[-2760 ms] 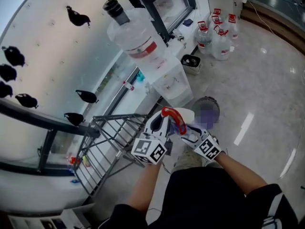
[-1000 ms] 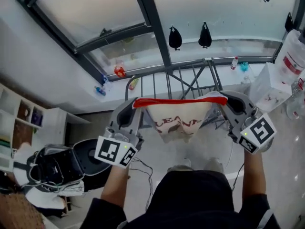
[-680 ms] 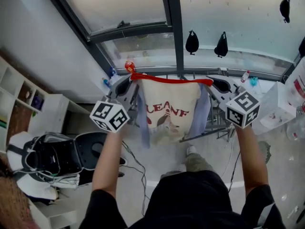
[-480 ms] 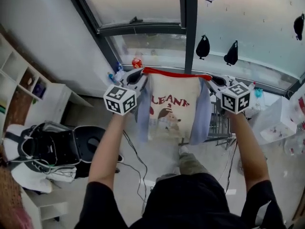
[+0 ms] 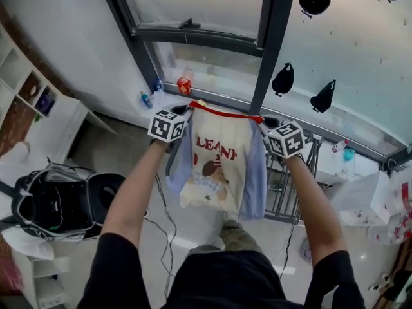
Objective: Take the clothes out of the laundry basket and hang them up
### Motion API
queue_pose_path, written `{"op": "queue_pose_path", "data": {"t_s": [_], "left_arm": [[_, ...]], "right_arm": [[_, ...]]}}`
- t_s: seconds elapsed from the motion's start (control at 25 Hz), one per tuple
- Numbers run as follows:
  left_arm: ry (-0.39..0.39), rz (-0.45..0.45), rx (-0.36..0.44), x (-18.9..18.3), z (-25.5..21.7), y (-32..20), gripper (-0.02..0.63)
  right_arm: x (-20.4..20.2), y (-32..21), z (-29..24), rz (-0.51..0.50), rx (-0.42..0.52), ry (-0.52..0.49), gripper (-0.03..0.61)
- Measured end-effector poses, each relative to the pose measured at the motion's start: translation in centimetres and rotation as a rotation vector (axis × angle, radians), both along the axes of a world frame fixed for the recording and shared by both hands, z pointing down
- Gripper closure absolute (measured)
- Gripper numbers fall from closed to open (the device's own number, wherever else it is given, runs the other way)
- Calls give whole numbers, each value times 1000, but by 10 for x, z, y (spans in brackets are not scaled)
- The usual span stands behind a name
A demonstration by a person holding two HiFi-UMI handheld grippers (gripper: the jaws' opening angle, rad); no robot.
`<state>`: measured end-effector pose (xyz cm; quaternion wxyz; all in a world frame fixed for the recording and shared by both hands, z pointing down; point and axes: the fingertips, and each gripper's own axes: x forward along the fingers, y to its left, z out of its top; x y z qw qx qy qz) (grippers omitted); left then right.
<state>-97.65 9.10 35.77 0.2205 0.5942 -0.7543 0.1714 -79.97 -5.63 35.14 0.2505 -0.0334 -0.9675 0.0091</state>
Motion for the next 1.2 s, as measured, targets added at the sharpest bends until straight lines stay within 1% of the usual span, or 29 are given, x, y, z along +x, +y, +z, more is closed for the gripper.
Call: {"op": "queue_pose_path", "data": {"t_s": [0.12,0.24,0.32,0.44,0.52,0.6,0.68,0.76,0.92,1.12,1.16,1.2], "left_arm": [[7,-1,-92,-20,44,-27,595],[26,-24,-158,-42,80,-51,595],[36,-20,-201,-48,110,-65,595],[30,38,-288,-48,156,-75,595],[29,52,-332,-52,181,-79,595],[37,40,-373,-55,205,-81,595],[32,34,-415,-58,227,-83,595],[29,36,-449,-60,248,-85,595],[60,24,-483,-57,278,-81,594],[62,8,-468,-53,283,-85,590],[67,8,-471,-52,283,-85,567],[75,10,-474,-52,283,-84,511]], "right_arm": [[-24,-29,40,11,-7,73,575],[-47,-54,80,12,-29,144,575],[-59,-62,111,-23,-37,180,575],[-72,-58,155,-99,-43,212,575],[-78,-59,181,-123,-7,239,575],[-80,-62,204,-146,34,265,574],[-78,-64,221,-170,72,298,574],[-77,-69,233,-177,107,309,574],[-71,-71,251,-154,112,326,574],[-64,-74,260,-149,133,331,574],[-62,-74,261,-148,135,336,574],[-61,-74,260,-146,138,341,568]]}}
